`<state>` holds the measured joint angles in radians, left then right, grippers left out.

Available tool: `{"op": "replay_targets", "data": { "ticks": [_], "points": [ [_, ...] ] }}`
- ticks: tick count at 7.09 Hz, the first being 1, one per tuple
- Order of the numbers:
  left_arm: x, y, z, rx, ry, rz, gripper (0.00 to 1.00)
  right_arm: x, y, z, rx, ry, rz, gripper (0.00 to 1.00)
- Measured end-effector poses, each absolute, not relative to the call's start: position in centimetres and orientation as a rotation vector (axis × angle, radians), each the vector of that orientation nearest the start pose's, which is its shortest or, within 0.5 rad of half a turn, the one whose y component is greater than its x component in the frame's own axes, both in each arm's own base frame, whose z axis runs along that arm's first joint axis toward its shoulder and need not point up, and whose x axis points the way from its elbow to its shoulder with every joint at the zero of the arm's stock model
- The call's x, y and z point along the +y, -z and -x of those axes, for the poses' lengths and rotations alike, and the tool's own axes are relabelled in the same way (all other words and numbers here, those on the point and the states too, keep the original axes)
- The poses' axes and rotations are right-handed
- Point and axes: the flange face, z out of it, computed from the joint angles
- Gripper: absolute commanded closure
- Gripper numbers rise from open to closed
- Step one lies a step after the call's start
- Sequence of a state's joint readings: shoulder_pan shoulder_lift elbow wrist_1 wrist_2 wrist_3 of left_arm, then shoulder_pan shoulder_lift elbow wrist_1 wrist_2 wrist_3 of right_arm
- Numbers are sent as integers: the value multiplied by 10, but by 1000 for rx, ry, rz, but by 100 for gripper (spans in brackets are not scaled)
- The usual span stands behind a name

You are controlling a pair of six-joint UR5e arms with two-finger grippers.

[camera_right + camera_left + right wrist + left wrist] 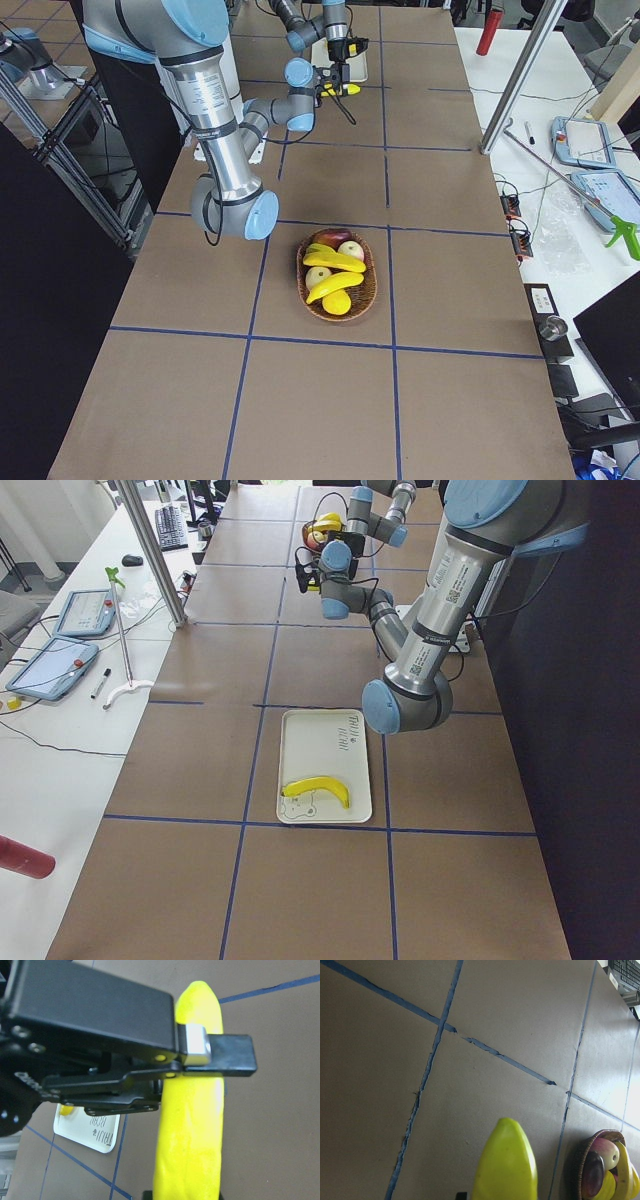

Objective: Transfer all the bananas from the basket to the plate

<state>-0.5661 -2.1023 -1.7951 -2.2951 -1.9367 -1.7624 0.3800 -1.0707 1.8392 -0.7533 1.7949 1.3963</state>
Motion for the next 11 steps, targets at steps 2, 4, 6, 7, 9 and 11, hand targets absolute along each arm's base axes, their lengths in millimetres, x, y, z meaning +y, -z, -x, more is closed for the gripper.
{"op": "replay_targets", "data": {
  "ticks": [2, 4, 6, 7, 9, 11],
  "points": [
    [-405, -170, -456, 1495, 336, 15, 100, -320, -161, 498, -1566, 4, -254, 0],
    [-406, -172, -455, 1493, 335, 12, 100, -323, -159, 495, -1570, -16, -244, 0],
    [-411, -175, -451, 1484, 347, 7, 100, -334, -159, 489, -1553, -27, -243, 0],
    [-418, -182, -442, 1473, 365, -1, 100, -345, -163, 483, -1512, -34, -227, 0],
    [-433, -216, -422, 1405, 428, -5, 100, -376, -175, 471, -1402, -72, -198, 0],
    [-451, -258, -400, 1265, 521, 9, 100, -403, -189, 459, -1290, -122, -186, 0]
  ]
}}
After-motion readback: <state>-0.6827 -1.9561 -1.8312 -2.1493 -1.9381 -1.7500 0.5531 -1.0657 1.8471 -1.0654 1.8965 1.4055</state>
